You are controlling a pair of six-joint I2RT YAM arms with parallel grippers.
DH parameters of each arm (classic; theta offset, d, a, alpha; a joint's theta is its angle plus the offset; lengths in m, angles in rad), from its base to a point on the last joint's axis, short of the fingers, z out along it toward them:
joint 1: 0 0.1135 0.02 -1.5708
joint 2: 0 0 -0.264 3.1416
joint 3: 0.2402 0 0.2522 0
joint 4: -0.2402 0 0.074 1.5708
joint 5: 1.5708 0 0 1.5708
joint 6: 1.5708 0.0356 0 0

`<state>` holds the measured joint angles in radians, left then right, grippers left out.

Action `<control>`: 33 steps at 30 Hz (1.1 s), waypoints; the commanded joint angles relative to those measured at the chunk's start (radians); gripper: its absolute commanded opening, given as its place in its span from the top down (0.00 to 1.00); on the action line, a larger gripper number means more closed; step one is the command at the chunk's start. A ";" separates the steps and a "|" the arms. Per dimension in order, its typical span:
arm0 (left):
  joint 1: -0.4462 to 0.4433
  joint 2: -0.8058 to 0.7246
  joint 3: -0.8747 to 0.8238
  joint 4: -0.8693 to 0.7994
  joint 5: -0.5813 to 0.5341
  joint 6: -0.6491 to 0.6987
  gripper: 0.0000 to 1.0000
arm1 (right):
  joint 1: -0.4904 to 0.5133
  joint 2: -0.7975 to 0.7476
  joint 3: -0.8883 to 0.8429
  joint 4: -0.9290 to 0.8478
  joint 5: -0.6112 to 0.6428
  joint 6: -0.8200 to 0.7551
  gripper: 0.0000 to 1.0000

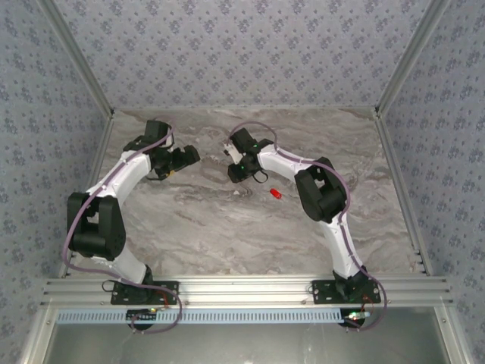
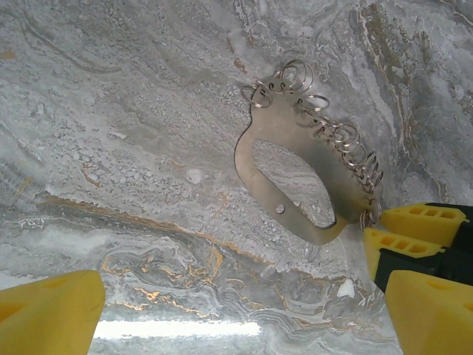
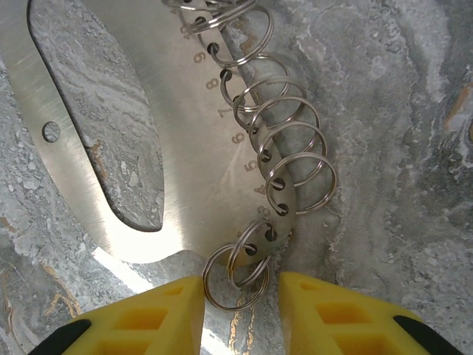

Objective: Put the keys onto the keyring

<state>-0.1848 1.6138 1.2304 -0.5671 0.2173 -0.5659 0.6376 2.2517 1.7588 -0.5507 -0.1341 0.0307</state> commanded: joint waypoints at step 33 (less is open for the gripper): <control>0.007 0.011 0.035 -0.027 -0.002 0.000 0.02 | 0.007 0.015 -0.004 0.029 0.039 -0.018 0.68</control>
<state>-0.1848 1.6253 1.2480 -0.5732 0.2173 -0.5659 0.6479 2.2517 1.7359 -0.5194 -0.1112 0.0277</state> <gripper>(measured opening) 0.977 0.329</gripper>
